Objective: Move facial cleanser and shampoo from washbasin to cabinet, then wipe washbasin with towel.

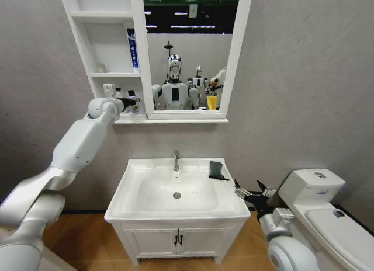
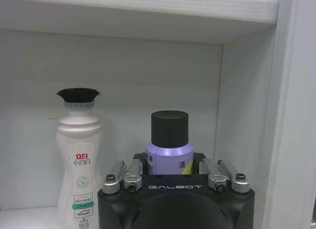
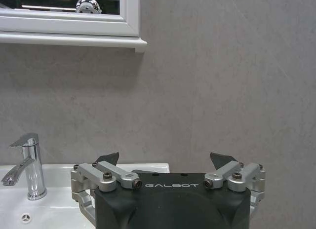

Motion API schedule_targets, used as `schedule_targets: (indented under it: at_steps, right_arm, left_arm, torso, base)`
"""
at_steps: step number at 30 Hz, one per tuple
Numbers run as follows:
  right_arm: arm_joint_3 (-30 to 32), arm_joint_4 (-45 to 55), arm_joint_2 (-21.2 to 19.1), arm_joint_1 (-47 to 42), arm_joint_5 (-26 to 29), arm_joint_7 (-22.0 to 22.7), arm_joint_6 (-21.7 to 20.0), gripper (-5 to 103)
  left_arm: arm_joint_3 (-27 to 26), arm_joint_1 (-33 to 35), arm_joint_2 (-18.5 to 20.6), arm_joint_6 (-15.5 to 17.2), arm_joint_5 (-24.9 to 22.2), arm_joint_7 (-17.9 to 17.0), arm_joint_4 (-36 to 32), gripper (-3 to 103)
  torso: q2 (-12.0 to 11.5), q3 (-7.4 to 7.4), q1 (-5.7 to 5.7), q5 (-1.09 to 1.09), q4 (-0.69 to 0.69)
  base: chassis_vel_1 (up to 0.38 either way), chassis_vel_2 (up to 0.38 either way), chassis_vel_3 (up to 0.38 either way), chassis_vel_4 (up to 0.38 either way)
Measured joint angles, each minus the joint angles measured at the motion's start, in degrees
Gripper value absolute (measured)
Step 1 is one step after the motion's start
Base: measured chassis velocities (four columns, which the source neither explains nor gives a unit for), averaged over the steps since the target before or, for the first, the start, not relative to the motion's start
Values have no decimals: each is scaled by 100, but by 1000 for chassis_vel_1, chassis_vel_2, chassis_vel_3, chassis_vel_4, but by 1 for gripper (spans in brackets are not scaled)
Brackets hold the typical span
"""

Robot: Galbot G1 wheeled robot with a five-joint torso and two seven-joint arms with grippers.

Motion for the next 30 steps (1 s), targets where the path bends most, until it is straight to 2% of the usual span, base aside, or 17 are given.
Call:
schedule_targets:
  at_steps: [10, 11, 13, 16, 17, 19, 21, 22, 23, 25, 30]
  right_arm:
    - [-2, 6, -30, -2, 27, 60, 1, 100]
    - [-11, 6, -8, -3, 21, 60, 0, 100]
    - [-14, 6, 1, -5, 16, 61, -1, 100]
    - [-10, 14, 5, -17, 8, 66, -2, 100]
    - [-10, 14, 5, -17, 8, 66, -2, 100]
    - [10, 24, -2, -29, 9, 72, -3, 100]
    - [13, 26, -3, -34, 9, 73, -3, 100]
    - [24, 35, -2, -51, 9, 78, -4, 100]
    - [24, 35, -2, -51, 9, 78, -4, 100]
    - [23, 41, 5, -54, 7, 80, -4, 100]
    - [-6, 57, 12, -45, -1, 93, -6, 100]
  left_arm:
    - [-22, -3, -22, -118, 173, 55, 123, 41]
    - [-22, -3, -24, -134, 191, 52, 129, 52]
    - [-22, -2, -26, -138, 204, 53, 130, 52]
    - [-30, 19, -49, -148, 243, 56, 137, 68]
    - [-30, 19, -49, -148, 243, 56, 137, 68]
    - [-36, 36, -59, -167, 254, 57, 138, 78]
    - [-40, 41, -60, -178, 257, 57, 137, 78]
    - [-68, 64, -56, -211, 259, 59, 115, 89]
    - [-68, 64, -56, -211, 259, 59, 115, 89]
    - [-96, 96, -15, -227, 257, 75, 56, 98]
    - [-144, 209, 121, -229, 199, 167, -139, 100]
  torso:
    - [1, 0, 0, 0, 2]
    - [1, 0, 0, 0, 2]
    - [1, 0, 0, 0, 1]
    - [1, 0, 0, 0, 2]
    - [1, 0, 0, 0, 2]
    - [1, 0, 0, 0, 1]
    - [1, 0, 0, 0, 1]
    - [1, 0, 0, 0, 1]
    - [1, 0, 0, 0, 1]
    - [1, 0, 0, 0, 0]
    - [1, 0, 0, -1, 2]
  base:
    - [0, 0, 0, 0]
    - [0, 0, 0, 0]
    - [0, 0, 0, 0]
    - [0, 0, 0, 0]
    - [0, 0, 0, 0]
    - [0, 0, 0, 0]
    - [0, 0, 0, 0]
    - [0, 0, 0, 0]
    - [0, 0, 0, 0]
    - [0, 0, 0, 0]
    - [0, 0, 0, 0]
